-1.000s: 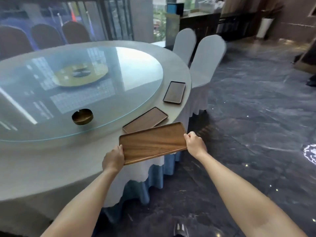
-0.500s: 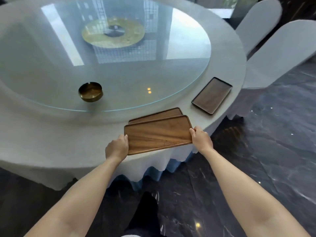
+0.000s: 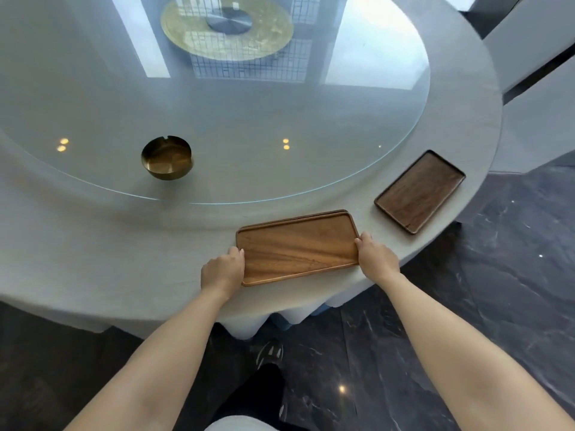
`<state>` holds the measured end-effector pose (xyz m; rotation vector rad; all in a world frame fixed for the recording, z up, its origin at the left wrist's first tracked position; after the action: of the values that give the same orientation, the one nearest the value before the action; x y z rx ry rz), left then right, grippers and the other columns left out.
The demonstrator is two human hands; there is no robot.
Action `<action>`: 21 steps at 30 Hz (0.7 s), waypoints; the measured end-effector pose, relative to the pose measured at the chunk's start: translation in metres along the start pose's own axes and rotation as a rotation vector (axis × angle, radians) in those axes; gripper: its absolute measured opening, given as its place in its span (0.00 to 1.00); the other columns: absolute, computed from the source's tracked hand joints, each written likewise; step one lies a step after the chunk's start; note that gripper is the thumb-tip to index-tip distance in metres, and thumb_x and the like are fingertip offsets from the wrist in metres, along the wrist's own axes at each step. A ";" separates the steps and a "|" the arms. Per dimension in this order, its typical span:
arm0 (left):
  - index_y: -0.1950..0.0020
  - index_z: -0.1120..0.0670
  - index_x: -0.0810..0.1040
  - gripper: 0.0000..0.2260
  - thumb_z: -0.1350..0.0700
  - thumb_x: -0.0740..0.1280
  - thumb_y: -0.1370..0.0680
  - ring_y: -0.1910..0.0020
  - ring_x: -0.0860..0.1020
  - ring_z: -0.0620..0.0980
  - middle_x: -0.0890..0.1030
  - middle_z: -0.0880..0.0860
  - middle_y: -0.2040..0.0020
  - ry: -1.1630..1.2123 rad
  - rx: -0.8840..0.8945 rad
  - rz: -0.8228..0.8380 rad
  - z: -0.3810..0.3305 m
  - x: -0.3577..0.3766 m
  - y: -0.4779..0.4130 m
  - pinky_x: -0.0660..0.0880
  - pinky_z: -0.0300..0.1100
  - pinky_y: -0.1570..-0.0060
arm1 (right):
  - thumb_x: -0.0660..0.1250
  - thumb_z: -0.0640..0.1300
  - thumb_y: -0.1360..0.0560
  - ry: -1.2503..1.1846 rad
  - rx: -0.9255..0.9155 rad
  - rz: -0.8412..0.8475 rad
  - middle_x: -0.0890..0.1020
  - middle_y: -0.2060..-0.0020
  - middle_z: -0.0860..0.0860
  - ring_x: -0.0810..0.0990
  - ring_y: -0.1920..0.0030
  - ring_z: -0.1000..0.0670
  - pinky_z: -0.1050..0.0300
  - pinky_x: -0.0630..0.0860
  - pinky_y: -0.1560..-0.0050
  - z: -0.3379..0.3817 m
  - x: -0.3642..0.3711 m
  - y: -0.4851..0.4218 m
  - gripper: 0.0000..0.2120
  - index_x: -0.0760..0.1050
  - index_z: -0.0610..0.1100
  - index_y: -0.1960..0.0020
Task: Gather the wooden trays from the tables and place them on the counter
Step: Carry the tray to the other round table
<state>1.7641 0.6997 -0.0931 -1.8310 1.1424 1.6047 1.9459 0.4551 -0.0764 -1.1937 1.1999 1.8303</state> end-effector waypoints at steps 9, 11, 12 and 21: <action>0.50 0.63 0.73 0.17 0.53 0.50 0.18 0.60 0.81 0.63 0.83 0.63 0.59 -0.054 0.045 0.026 -0.006 0.004 -0.011 0.70 0.47 0.66 | 0.46 0.47 0.19 0.028 0.039 0.047 0.80 0.56 0.39 0.72 0.64 0.43 0.52 0.65 0.64 -0.006 0.005 -0.018 0.12 0.64 0.42 0.52; 0.50 0.63 0.73 0.17 0.53 0.50 0.18 0.60 0.81 0.63 0.83 0.63 0.58 -0.066 0.046 0.035 -0.006 0.004 -0.011 0.72 0.47 0.64 | 0.46 0.47 0.19 0.031 0.035 0.063 0.80 0.56 0.40 0.70 0.64 0.44 0.52 0.65 0.64 -0.006 0.005 -0.019 0.10 0.62 0.44 0.54; 0.50 0.63 0.73 0.17 0.53 0.50 0.18 0.60 0.81 0.63 0.83 0.63 0.58 -0.066 0.046 0.040 -0.006 0.003 -0.012 0.73 0.48 0.64 | 0.46 0.46 0.19 0.029 0.033 0.066 0.80 0.56 0.40 0.71 0.64 0.44 0.52 0.65 0.63 -0.005 0.004 -0.019 0.09 0.61 0.45 0.54; 0.53 0.62 0.76 0.18 0.52 0.51 0.19 0.56 0.80 0.65 0.83 0.65 0.56 -0.073 0.055 0.013 -0.005 -0.015 -0.020 0.75 0.50 0.59 | 0.46 0.50 0.19 0.039 0.072 0.140 0.79 0.48 0.40 0.76 0.50 0.40 0.51 0.67 0.57 -0.004 -0.006 -0.021 0.15 0.67 0.42 0.47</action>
<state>1.7841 0.7113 -0.0811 -1.7192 1.1566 1.6181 1.9675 0.4595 -0.0788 -1.1348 1.3905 1.8550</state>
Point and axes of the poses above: each hand's wrist, its own y-axis away from the middle knuckle, its own x-axis out of the palm, z = x × y, the point moved 7 cm from there along -y, towards the middle knuckle
